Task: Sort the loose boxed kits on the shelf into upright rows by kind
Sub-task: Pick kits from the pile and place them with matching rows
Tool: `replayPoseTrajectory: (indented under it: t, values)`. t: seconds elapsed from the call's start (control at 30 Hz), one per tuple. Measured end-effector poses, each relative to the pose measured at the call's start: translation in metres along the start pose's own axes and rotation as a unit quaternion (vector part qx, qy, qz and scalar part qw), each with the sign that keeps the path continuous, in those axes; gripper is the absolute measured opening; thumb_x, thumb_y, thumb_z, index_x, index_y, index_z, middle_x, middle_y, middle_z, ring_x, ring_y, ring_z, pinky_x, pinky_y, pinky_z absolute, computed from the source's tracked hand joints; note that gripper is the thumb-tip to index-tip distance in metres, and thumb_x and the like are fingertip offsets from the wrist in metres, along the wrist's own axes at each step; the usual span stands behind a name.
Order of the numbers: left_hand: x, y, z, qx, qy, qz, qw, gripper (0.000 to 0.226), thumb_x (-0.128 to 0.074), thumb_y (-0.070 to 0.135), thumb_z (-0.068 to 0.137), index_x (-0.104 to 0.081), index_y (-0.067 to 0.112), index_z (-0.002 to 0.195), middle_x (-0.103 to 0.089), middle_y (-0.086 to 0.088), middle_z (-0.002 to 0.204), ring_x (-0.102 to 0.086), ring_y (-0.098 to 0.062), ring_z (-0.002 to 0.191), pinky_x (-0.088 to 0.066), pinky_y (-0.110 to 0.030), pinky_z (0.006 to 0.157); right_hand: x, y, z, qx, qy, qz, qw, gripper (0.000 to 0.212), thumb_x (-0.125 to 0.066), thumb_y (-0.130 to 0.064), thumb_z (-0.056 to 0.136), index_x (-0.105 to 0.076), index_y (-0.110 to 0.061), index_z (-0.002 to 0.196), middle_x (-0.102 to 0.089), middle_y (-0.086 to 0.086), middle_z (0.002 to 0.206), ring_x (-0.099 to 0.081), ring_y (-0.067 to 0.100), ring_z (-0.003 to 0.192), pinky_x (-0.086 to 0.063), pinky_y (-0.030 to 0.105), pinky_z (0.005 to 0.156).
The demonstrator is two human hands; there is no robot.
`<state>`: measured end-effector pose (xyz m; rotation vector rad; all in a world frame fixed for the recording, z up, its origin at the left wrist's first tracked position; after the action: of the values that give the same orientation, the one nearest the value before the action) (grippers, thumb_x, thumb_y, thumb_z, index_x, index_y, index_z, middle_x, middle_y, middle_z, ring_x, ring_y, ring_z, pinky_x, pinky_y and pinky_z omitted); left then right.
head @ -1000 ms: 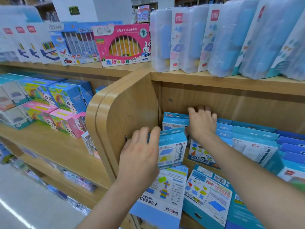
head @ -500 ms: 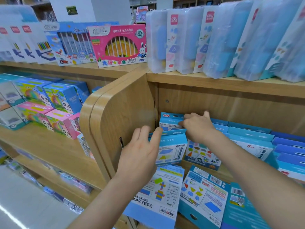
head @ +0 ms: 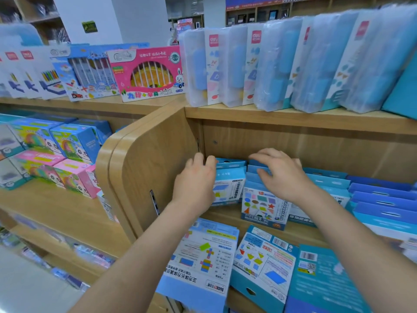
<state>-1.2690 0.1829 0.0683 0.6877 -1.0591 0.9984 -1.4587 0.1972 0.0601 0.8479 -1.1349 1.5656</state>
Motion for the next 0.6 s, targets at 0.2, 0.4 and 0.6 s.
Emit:
replayPoseTrajectory:
  t: [0.2,0.4,0.6]
  values:
    - [-0.046,-0.001,0.024,0.01,-0.043,-0.032,0.999,0.062,-0.069,0.005,0.078,-0.035,0.012,0.13,-0.038,-0.012,0.127,-0.042,-0.027,0.114,-0.047,-0.035,0.088,-0.004,0.008,-0.013,-0.008,-0.034,-0.004,0.999,0.048,-0.046,-0.027,0.096,-0.034,-0.037,0.142,-0.032,-0.01,0.145,-0.029,0.015,0.133,-0.03,0.046,0.098]
    - [-0.074,-0.001,0.037,-0.016,-0.052,0.008,0.999,0.06,-0.063,0.006,0.081,-0.035,0.012,0.133,-0.04,-0.011,0.13,-0.036,-0.025,0.122,-0.046,-0.034,0.089,-0.014,0.015,-0.028,-0.013,-0.064,-0.061,0.996,0.06,-0.053,-0.024,0.093,-0.027,-0.036,0.145,-0.023,-0.006,0.152,-0.017,0.015,0.14,-0.025,0.044,0.102]
    - [-0.089,0.007,0.05,-0.045,-0.032,0.005,0.998,0.06,-0.061,0.007,0.084,-0.033,0.011,0.137,-0.039,-0.011,0.138,-0.032,-0.026,0.132,-0.044,-0.035,0.097,-0.02,0.023,-0.038,-0.029,-0.016,-0.13,0.991,0.074,-0.064,-0.017,0.085,-0.023,-0.034,0.144,-0.035,-0.005,0.142,-0.033,0.017,0.131,-0.028,0.039,0.092]
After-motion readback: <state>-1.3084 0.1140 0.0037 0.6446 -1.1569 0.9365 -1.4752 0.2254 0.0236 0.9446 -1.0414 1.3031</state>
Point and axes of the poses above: each hand's wrist, its own z-axis towards the middle knuckle, its own x-axis out of the back of the hand, y = z × x, the point moved 4 cm from there along z, towards the middle knuckle
